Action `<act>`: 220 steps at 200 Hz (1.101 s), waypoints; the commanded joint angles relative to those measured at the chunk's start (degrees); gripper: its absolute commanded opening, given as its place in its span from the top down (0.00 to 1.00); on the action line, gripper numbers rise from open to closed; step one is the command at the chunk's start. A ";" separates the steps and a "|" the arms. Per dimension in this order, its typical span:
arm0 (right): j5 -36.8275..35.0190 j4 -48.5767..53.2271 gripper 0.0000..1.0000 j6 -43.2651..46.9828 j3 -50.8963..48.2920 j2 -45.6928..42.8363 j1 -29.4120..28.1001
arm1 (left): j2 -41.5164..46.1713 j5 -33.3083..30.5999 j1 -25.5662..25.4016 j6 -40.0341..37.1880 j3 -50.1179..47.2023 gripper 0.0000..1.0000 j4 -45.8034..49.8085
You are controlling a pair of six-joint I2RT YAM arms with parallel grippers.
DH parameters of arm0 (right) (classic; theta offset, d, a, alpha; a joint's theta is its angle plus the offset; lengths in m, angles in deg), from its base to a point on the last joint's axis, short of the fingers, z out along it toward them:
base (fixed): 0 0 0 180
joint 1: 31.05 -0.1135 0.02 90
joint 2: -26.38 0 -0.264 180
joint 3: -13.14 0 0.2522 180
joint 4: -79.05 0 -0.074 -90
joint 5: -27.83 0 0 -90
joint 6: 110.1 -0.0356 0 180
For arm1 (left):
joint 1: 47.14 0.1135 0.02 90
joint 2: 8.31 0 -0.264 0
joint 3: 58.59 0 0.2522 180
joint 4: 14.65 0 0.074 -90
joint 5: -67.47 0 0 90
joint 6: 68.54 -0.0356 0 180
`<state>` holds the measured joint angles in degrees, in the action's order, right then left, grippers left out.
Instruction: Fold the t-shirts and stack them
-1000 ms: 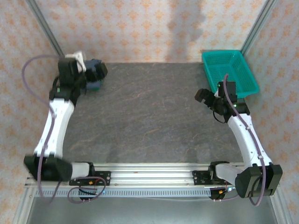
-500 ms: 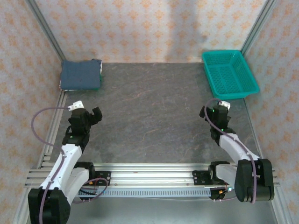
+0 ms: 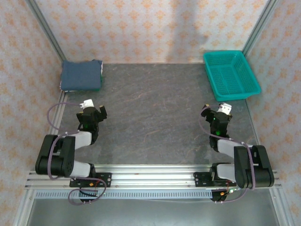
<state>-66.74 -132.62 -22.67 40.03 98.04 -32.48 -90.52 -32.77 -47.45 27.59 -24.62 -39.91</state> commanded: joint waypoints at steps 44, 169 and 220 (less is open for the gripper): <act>-1.06 -15.43 0.01 3.27 5.16 18.21 0.45 | -3.33 1.61 -1.32 -4.37 2.35 0.00 -6.79; 1.47 -4.80 0.01 4.89 9.20 16.84 0.07 | -3.30 1.37 -1.63 -4.64 2.91 0.00 -5.71; 3.17 -3.89 0.01 5.34 9.71 16.94 0.20 | -3.30 1.35 -1.68 -4.70 2.91 0.00 -5.63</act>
<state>-64.87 -136.90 -18.25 48.75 114.80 -32.48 -94.09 -30.67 -48.66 24.34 -23.00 -44.00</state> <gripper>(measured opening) 0.993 0.999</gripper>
